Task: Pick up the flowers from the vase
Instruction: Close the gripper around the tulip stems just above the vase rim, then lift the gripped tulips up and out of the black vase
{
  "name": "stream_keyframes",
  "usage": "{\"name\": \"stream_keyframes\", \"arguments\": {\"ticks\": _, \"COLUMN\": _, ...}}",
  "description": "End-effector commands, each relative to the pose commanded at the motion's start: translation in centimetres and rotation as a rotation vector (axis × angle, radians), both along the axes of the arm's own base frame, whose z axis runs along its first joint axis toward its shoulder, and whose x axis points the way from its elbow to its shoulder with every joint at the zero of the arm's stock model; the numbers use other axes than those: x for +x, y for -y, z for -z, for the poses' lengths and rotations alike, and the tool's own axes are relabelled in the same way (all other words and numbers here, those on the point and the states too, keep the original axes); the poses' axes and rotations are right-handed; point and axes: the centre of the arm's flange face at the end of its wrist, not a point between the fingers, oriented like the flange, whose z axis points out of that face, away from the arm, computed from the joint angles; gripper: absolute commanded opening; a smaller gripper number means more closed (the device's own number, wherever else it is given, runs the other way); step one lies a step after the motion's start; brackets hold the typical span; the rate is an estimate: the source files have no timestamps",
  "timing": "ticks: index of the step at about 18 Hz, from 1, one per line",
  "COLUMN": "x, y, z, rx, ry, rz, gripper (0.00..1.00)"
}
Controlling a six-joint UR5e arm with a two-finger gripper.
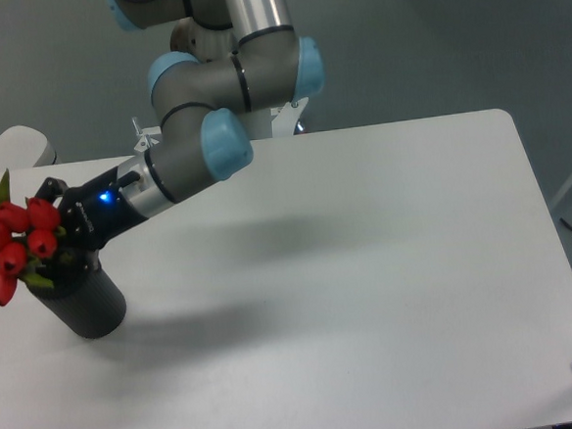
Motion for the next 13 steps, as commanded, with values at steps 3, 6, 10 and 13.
{"name": "stream_keyframes", "arguments": {"ticks": 3, "x": -1.6, "y": 0.9, "z": -1.8, "rx": 0.044, "ry": 0.072, "rz": -0.029, "gripper": 0.13}}
{"name": "stream_keyframes", "arguments": {"ticks": 6, "x": -3.3, "y": 1.7, "z": -3.2, "rx": 0.079, "ry": 0.123, "rz": -0.054, "gripper": 0.13}}
{"name": "stream_keyframes", "arguments": {"ticks": 10, "x": -4.7, "y": 2.4, "z": -3.8, "rx": 0.12, "ry": 0.166, "rz": -0.069, "gripper": 0.13}}
{"name": "stream_keyframes", "arguments": {"ticks": 13, "x": -6.3, "y": 3.2, "z": -4.4, "rx": 0.16, "ry": 0.2, "rz": -0.089, "gripper": 0.13}}
